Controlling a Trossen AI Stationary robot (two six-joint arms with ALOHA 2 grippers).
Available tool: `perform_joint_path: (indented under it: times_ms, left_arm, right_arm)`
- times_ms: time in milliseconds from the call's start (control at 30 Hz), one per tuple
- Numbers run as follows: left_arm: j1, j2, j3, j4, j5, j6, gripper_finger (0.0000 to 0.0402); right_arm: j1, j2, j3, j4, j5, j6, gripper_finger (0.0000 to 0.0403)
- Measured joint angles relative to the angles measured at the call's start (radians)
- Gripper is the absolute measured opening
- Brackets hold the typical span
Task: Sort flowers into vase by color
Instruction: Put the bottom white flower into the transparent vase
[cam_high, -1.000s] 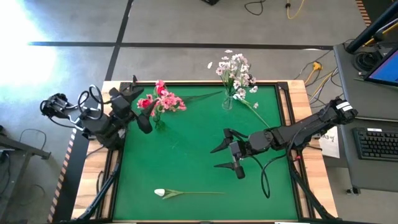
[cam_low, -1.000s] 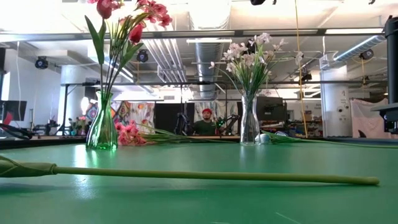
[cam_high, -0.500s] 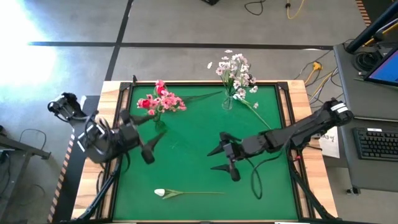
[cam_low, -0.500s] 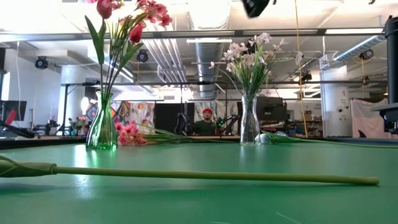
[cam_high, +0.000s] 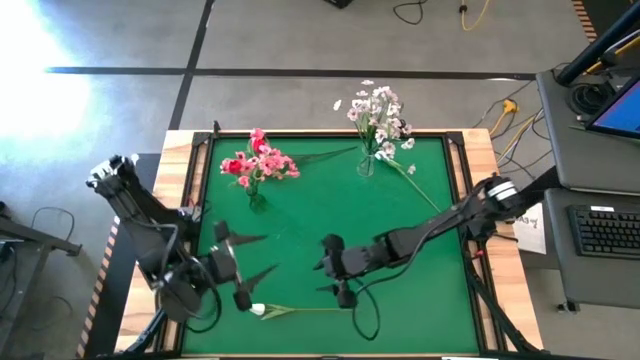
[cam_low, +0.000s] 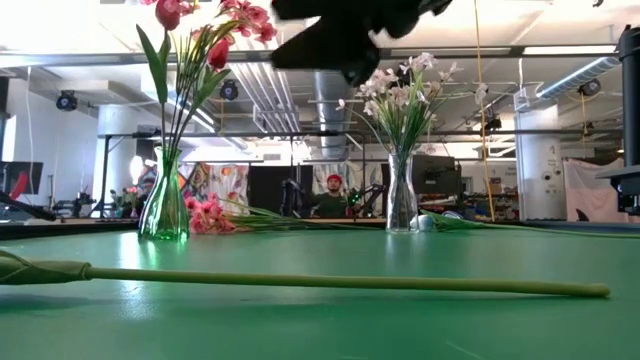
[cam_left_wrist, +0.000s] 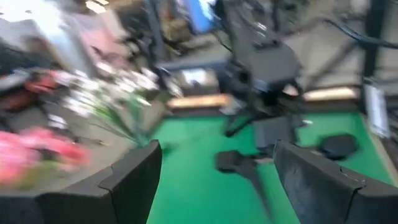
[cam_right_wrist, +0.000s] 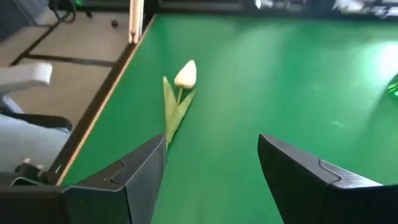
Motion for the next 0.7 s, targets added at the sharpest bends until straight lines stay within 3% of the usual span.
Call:
perform_joint_path:
  times_ms: [133, 300, 700]
  left_arm:
    - [0.003, 0.063, 0.0, -0.079, 0.156, -0.14, 0.0293]
    - [0.0, 0.124, -0.001, -0.165, 0.231, -0.285, 0.0293]
    - [-0.01, 0.16, -0.001, -0.352, 0.267, -0.582, 0.0293]
  right_arm:
    - [0.015, 0.091, 0.085, -0.054, -0.003, 0.0, 0.0247]
    - [0.031, 0.189, 0.201, -0.104, -0.028, 0.03, 0.0247]
    - [0.054, 0.398, 0.384, -0.116, -0.092, 0.032, 0.0247]
